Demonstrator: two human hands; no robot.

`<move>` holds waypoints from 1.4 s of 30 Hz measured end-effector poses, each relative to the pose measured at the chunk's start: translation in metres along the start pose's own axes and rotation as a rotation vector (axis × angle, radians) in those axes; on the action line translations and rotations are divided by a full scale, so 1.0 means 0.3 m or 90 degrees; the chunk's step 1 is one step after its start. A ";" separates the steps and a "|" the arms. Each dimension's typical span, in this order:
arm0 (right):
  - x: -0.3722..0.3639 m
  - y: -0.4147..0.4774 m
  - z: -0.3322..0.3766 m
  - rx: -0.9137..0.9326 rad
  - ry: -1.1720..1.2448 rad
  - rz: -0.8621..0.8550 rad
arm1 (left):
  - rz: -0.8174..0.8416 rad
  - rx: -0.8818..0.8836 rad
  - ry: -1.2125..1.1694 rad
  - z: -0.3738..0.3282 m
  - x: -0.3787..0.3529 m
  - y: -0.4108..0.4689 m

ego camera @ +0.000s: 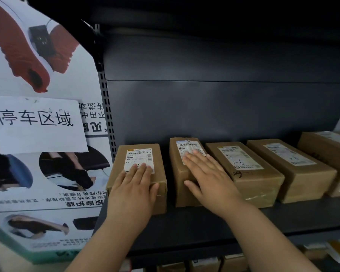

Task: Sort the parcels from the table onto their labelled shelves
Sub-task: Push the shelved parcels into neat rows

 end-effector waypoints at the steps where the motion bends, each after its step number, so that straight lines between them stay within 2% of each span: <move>1: 0.014 -0.013 -0.008 -0.009 -0.002 -0.005 | -0.009 0.002 -0.002 -0.005 0.009 0.001; 4: 0.093 -0.064 -0.052 -0.056 0.002 -0.045 | -0.041 -0.009 -0.045 -0.060 0.051 0.013; 9: 0.207 -0.177 -0.219 -0.181 -0.021 -0.017 | -0.105 -0.092 -0.105 -0.269 0.165 0.046; 15: 0.156 -0.198 -0.366 -0.208 -0.024 0.088 | -0.009 -0.146 -0.099 -0.461 0.149 0.099; 21: 0.104 -0.131 -0.405 -0.164 -0.026 0.072 | 0.045 -0.169 -0.090 -0.524 0.121 0.125; 23: 0.097 -0.122 -0.409 -0.150 -0.025 0.067 | 0.048 -0.153 -0.123 -0.537 0.123 0.133; 26: 0.100 -0.117 -0.416 -0.136 -0.002 0.077 | -0.016 -0.069 -0.113 -0.506 0.132 0.143; 28: 0.101 -0.115 -0.418 -0.124 0.001 0.082 | -0.003 0.028 -0.076 -0.466 0.139 0.145; 30: 0.095 -0.112 -0.428 -0.121 0.002 0.073 | 0.049 0.074 -0.015 -0.449 0.112 0.147; 37: 0.079 -0.106 -0.438 -0.140 -0.028 0.072 | 0.031 0.016 0.008 -0.508 0.110 0.183; 42: 0.080 -0.099 -0.439 -0.128 -0.016 0.079 | 0.017 0.019 0.011 -0.516 0.095 0.199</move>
Point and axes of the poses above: each hand's wrist, its own y-axis towards the middle knuckle, its own x-axis out of the back of the hand, z = x × y, the point moved 7 cm from there along y, towards the middle knuckle, and after that the axes turned 12 degrees about y, right-handed, at the moved point
